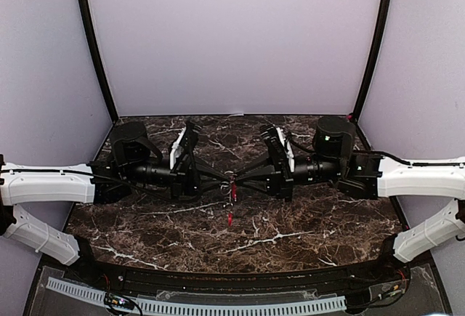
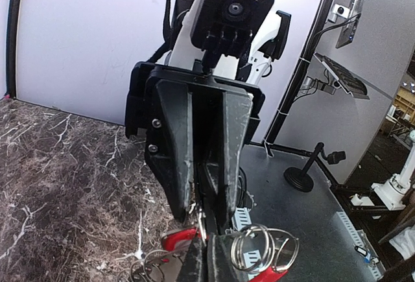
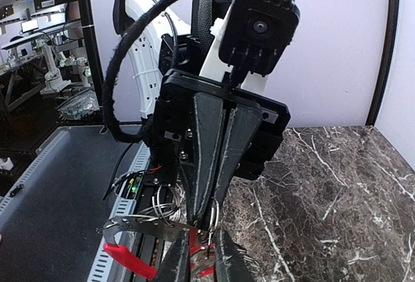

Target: Remove the keys from the keyring

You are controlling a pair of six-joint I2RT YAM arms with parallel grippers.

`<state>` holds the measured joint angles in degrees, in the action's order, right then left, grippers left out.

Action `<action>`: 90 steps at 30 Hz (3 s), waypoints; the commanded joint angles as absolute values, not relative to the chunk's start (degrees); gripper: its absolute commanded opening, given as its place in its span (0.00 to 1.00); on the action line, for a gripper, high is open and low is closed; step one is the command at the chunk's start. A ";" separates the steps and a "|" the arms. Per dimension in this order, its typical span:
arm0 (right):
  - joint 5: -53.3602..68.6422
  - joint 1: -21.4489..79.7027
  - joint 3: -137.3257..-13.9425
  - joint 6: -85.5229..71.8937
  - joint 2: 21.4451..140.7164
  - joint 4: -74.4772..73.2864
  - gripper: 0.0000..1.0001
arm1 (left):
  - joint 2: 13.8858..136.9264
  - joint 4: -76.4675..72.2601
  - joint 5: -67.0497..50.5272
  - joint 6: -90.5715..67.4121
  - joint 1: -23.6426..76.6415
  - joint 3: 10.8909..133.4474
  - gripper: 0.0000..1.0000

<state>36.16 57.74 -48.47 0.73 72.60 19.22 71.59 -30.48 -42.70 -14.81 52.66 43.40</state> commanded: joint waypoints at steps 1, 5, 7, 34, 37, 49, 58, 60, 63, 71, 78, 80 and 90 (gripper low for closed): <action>34.68 58.52 -50.70 2.37 73.58 18.97 0.09 | 70.00 -33.30 -44.03 -15.50 52.64 43.95 0.00; 34.76 58.75 -51.30 3.22 74.24 18.08 0.00 | 69.59 -33.86 -43.49 -15.92 52.65 43.56 0.00; 34.46 58.80 -51.13 3.73 74.29 17.95 0.00 | 69.10 -34.87 -42.56 -16.49 52.62 42.94 0.00; 33.58 59.64 -48.75 3.81 74.31 20.52 0.00 | 69.38 -41.05 -39.18 -22.37 52.56 41.57 0.00; 32.42 60.63 -48.10 3.16 74.44 22.38 0.00 | 69.91 -41.40 -38.38 -22.77 52.60 41.46 0.00; 14.17 67.12 -47.78 2.06 76.61 26.98 0.00 | 70.31 -43.97 -31.45 -25.27 52.56 38.94 0.00; 12.64 68.20 -48.32 0.08 78.12 28.49 0.11 | 70.02 -47.23 -29.22 -26.85 52.56 36.72 0.00; 11.27 68.08 -46.63 0.09 76.60 28.73 0.16 | 69.75 -47.84 -29.69 -26.69 52.56 36.28 0.00; 8.93 67.40 -43.71 0.15 73.55 28.87 0.26 | 69.44 -49.00 -31.14 -26.36 52.56 35.52 0.00; 19.54 59.68 -37.10 -9.29 68.67 39.59 0.41 | 69.18 -51.15 -36.61 -25.11 52.49 35.16 0.00; 27.48 58.01 -41.18 -21.10 72.81 45.67 0.38 | 68.49 -50.01 -37.53 -23.61 52.52 35.07 0.00; 29.79 58.01 -41.92 -23.51 74.51 47.86 0.36 | 68.38 -49.97 -37.37 -23.47 52.53 34.85 0.00; 33.38 58.80 -44.80 -24.84 79.52 49.08 0.32 | 68.03 -50.10 -37.26 -23.45 52.49 34.45 0.00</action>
<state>31.05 58.41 -41.76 -23.51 78.72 46.70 70.15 -47.92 -36.42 -24.36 52.36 35.00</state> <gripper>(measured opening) 0.329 0.012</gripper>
